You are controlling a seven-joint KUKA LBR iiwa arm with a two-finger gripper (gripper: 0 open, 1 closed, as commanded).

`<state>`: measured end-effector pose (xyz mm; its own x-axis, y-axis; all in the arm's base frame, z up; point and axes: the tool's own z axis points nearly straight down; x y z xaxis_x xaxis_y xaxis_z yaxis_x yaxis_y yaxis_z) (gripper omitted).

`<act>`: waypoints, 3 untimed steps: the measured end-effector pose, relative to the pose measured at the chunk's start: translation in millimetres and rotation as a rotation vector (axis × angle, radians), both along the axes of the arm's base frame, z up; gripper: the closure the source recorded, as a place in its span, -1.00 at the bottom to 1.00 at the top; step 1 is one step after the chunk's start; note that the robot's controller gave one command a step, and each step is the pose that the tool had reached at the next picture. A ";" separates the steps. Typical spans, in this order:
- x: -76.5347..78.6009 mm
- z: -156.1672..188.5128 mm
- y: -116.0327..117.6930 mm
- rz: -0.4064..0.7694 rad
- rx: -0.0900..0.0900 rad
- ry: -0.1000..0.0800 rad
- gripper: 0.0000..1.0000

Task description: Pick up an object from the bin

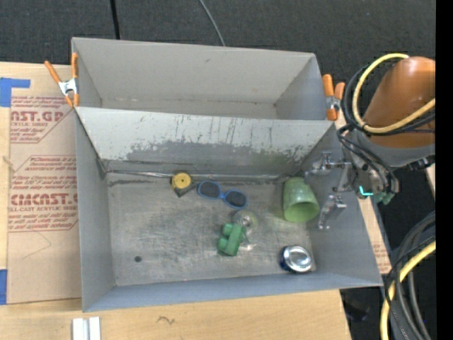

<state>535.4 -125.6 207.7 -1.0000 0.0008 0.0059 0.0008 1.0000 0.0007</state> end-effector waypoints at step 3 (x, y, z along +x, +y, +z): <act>42.1 -134.2 -10.0 0.275 0.015 -0.019 1.00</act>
Offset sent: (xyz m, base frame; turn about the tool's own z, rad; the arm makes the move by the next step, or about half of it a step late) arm 0.0386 0.0086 -0.0922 0.0307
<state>577.5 -135.6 73.5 -0.9626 -0.2704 -0.0150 -0.2706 0.9626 0.0134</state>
